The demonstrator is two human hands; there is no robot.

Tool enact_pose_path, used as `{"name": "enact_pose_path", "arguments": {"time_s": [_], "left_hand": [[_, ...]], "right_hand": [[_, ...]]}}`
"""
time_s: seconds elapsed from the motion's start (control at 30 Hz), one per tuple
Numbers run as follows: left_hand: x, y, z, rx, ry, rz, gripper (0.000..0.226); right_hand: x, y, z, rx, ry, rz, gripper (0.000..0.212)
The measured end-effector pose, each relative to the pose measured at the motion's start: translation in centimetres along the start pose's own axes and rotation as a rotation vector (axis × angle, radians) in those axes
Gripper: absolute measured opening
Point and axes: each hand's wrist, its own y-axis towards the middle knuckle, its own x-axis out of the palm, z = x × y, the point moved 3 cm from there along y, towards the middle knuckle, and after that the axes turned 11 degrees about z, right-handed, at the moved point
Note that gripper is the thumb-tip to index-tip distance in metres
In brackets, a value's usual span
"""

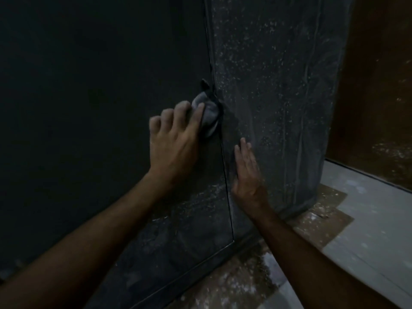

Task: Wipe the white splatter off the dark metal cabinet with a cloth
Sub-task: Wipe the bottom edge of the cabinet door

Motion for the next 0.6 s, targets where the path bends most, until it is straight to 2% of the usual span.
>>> {"name": "enact_pose_path", "arguments": {"time_s": [0.07,0.13,0.2,0.27,0.4,0.43,0.47,0.57,0.6], "left_hand": [[0.7,-2.8,1.4,0.14,0.004,-0.084,0.089],[1.5,-7.3,2.8,0.385,-0.037,-0.184,0.088],[2.1,-9.4,2.8,0.524,-0.042,-0.26,0.086],[1.6,-7.3,2.0,0.465,-0.059,-0.24,0.09],[-1.1,-0.9,-1.0,0.12,-0.029,-0.079,0.089],[-1.4,-0.9,-1.2,0.091,-0.018,-0.074,0.088],[-1.2,-1.8,-1.2,0.131,-0.016,-0.093,0.091],[-0.5,-7.4,-0.1,0.437,-0.063,-0.215,0.096],[-0.7,-8.4,-0.6,0.481,-0.066,-0.226,0.097]], "right_hand": [[0.2,0.0,-0.1,0.016,0.0,0.001,0.068],[0.2,0.1,0.0,0.028,-0.008,0.001,0.068],[0.1,0.1,0.1,0.023,-0.021,0.002,0.076],[-0.1,0.2,0.4,0.01,-0.024,-0.004,0.08],[-0.1,0.2,0.2,0.021,-0.032,-0.004,0.085],[0.0,0.2,-0.1,0.03,-0.037,-0.005,0.082],[0.2,0.1,-0.5,0.045,-0.048,-0.009,0.077],[0.7,-0.1,-1.3,0.085,-0.071,-0.005,0.069],[0.8,-0.1,-1.5,0.092,-0.069,-0.005,0.068]]}}
